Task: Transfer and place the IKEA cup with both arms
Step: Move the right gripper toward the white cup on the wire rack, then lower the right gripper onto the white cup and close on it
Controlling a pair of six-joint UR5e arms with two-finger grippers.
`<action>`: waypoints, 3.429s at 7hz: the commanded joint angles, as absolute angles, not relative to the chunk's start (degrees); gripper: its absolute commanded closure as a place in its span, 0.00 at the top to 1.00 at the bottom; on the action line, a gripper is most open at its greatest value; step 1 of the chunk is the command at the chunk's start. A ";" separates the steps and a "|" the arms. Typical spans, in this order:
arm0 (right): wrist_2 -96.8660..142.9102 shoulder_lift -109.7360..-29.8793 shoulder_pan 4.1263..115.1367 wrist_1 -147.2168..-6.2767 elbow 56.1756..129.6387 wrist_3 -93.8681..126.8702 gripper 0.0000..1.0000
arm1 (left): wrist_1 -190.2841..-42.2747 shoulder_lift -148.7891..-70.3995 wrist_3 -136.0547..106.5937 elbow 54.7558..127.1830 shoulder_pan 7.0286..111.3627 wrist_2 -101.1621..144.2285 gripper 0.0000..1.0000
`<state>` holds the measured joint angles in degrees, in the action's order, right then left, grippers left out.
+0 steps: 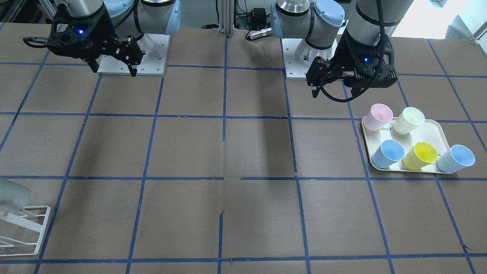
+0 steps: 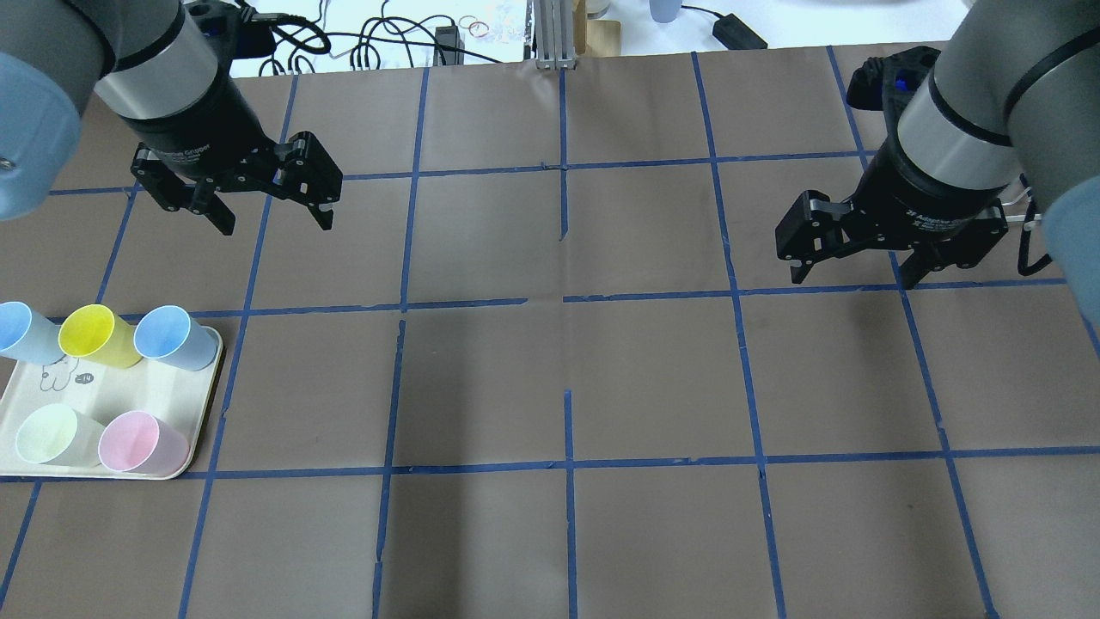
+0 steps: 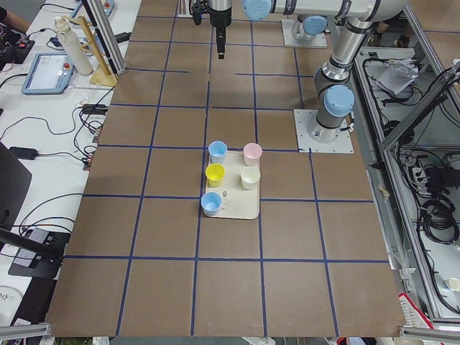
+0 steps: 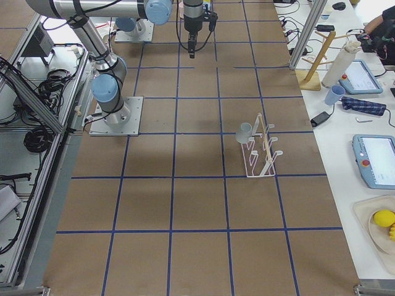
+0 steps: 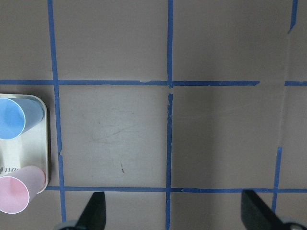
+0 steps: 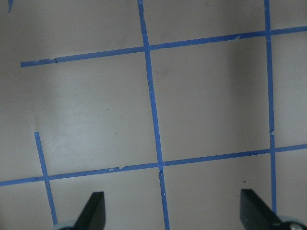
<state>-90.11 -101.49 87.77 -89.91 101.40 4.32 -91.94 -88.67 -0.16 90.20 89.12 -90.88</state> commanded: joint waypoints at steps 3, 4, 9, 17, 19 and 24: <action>-90.17 -101.43 87.71 -90.61 101.08 4.30 1.00 | -91.93 -88.59 -0.09 90.17 89.12 -90.88 1.00; -90.09 -101.25 87.11 -90.70 100.99 4.22 1.00 | -91.93 -88.59 -0.09 90.18 89.12 -90.88 1.00; -89.82 -98.01 73.67 -95.96 100.72 -9.43 1.00 | -92.37 -88.59 0.26 90.62 89.12 -90.62 1.00; -88.68 -81.59 61.44 -111.62 95.29 -37.15 1.00 | -91.85 -88.95 0.26 90.53 88.86 -90.35 1.00; -88.59 -78.24 61.35 -114.32 94.13 -38.05 1.00 | -91.76 -88.94 0.26 90.53 88.77 -90.35 1.00; -84.82 -72.35 61.17 -122.58 93.69 -41.47 1.00 | -91.76 -89.03 0.26 90.53 88.68 -90.62 1.00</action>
